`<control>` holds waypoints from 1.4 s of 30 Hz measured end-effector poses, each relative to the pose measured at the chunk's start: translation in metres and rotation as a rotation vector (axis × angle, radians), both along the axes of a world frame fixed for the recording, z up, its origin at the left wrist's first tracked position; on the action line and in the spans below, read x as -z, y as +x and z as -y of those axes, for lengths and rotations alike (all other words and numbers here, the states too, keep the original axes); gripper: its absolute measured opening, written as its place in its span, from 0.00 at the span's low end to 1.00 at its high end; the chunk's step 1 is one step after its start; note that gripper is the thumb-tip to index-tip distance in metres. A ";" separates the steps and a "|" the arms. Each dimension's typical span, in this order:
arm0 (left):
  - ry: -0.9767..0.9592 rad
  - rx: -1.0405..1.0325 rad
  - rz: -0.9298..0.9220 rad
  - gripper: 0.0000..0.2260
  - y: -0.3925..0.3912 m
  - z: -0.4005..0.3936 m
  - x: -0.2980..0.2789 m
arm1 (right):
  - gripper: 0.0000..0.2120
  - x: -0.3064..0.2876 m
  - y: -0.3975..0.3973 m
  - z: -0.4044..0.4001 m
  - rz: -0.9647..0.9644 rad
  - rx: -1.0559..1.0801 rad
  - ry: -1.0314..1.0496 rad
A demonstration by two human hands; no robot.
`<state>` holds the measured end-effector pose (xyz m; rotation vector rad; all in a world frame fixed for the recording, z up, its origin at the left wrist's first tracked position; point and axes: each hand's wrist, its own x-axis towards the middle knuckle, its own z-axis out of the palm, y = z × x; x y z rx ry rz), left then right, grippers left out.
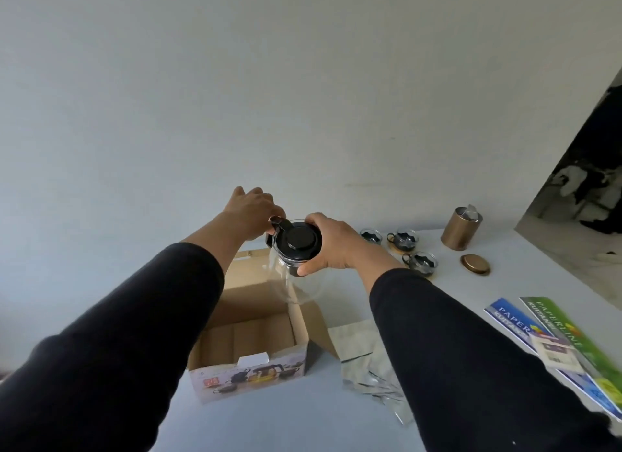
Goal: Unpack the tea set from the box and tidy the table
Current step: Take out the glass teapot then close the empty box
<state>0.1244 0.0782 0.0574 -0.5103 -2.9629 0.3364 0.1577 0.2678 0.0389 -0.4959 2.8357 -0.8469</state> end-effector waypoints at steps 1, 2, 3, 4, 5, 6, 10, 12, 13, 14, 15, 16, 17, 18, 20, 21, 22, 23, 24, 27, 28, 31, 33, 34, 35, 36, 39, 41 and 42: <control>0.008 -0.002 -0.003 0.13 -0.008 -0.008 0.002 | 0.40 0.002 -0.007 -0.007 -0.004 0.005 -0.003; 0.010 0.001 -0.010 0.13 -0.016 -0.015 0.005 | 0.40 0.004 -0.015 -0.014 -0.006 0.010 -0.006; 0.009 0.001 -0.014 0.13 -0.025 -0.022 0.008 | 0.40 0.007 -0.024 -0.021 -0.008 0.011 -0.006; 0.008 -0.001 -0.013 0.13 -0.035 -0.028 0.013 | 0.39 0.010 -0.034 -0.027 -0.007 0.010 -0.002; 0.011 -0.006 -0.009 0.13 -0.046 -0.035 0.018 | 0.39 0.015 -0.045 -0.034 -0.003 0.006 0.008; 0.013 -0.011 -0.007 0.13 -0.057 -0.041 0.024 | 0.39 0.019 -0.057 -0.040 0.000 0.000 0.022; 0.015 -0.051 0.015 0.12 -0.103 -0.068 0.047 | 0.40 0.040 -0.106 -0.065 0.000 -0.016 0.066; 0.029 -0.078 0.030 0.11 -0.124 -0.079 0.063 | 0.39 0.055 -0.129 -0.074 0.002 -0.032 0.093; 0.039 -0.091 0.037 0.11 -0.134 -0.083 0.071 | 0.39 0.062 -0.140 -0.079 0.004 -0.040 0.105; 0.050 -0.103 0.043 0.11 -0.143 -0.086 0.080 | 0.39 0.070 -0.150 -0.083 0.009 -0.047 0.110; 0.058 -0.115 0.054 0.12 -0.151 -0.090 0.090 | 0.39 0.078 -0.160 -0.087 0.018 -0.052 0.113; 0.066 -0.124 0.065 0.12 -0.158 -0.093 0.099 | 0.39 0.086 -0.168 -0.090 0.026 -0.058 0.116; 0.070 -0.131 0.074 0.12 -0.164 -0.096 0.108 | 0.40 0.094 -0.175 -0.093 0.030 -0.064 0.120; 0.075 -0.137 0.083 0.12 -0.170 -0.099 0.115 | 0.40 0.102 -0.182 -0.096 0.035 -0.071 0.125; 0.084 -0.153 0.106 0.12 -0.181 -0.103 0.130 | 0.39 0.118 -0.193 -0.099 0.041 -0.080 0.134; 0.085 -0.157 0.112 0.12 -0.184 -0.103 0.135 | 0.39 0.123 -0.195 -0.100 0.042 -0.084 0.138; 0.086 -0.163 0.124 0.12 -0.188 -0.105 0.140 | 0.39 0.130 -0.200 -0.102 0.049 -0.086 0.139; 0.090 -0.166 0.134 0.12 -0.193 -0.107 0.145 | 0.40 0.135 -0.204 -0.103 0.055 -0.087 0.140; 0.092 -0.168 0.142 0.12 -0.196 -0.109 0.150 | 0.41 0.140 -0.207 -0.105 0.062 -0.091 0.142; 0.100 -0.172 0.155 0.11 -0.205 -0.114 0.162 | 0.43 0.151 -0.215 -0.110 0.078 -0.090 0.160; 0.102 -0.170 0.154 0.12 -0.207 -0.116 0.165 | 0.44 0.154 -0.217 -0.112 0.079 -0.088 0.161; 0.101 -0.168 0.155 0.12 -0.213 -0.118 0.171 | 0.45 0.160 -0.221 -0.115 0.077 -0.086 0.157; 0.096 -0.166 0.158 0.12 -0.216 -0.119 0.173 | 0.45 0.164 -0.223 -0.115 0.083 -0.085 0.152; 0.095 -0.167 0.159 0.12 -0.217 -0.119 0.174 | 0.45 0.165 -0.223 -0.115 0.084 -0.086 0.152; 0.096 -0.169 0.161 0.12 -0.218 -0.119 0.174 | 0.45 0.167 -0.224 -0.114 0.084 -0.086 0.154; 0.100 -0.172 0.161 0.12 -0.219 -0.120 0.175 | 0.46 0.167 -0.225 -0.114 0.083 -0.089 0.158; 0.123 -0.181 0.166 0.14 -0.220 -0.121 0.178 | 0.46 0.169 -0.228 -0.115 0.093 -0.089 0.156; 0.149 -0.188 0.168 0.14 -0.222 -0.121 0.180 | 0.46 0.169 -0.229 -0.115 0.101 -0.082 0.153; 0.161 -0.192 0.172 0.14 -0.223 -0.121 0.181 | 0.46 0.169 -0.230 -0.115 0.103 -0.077 0.153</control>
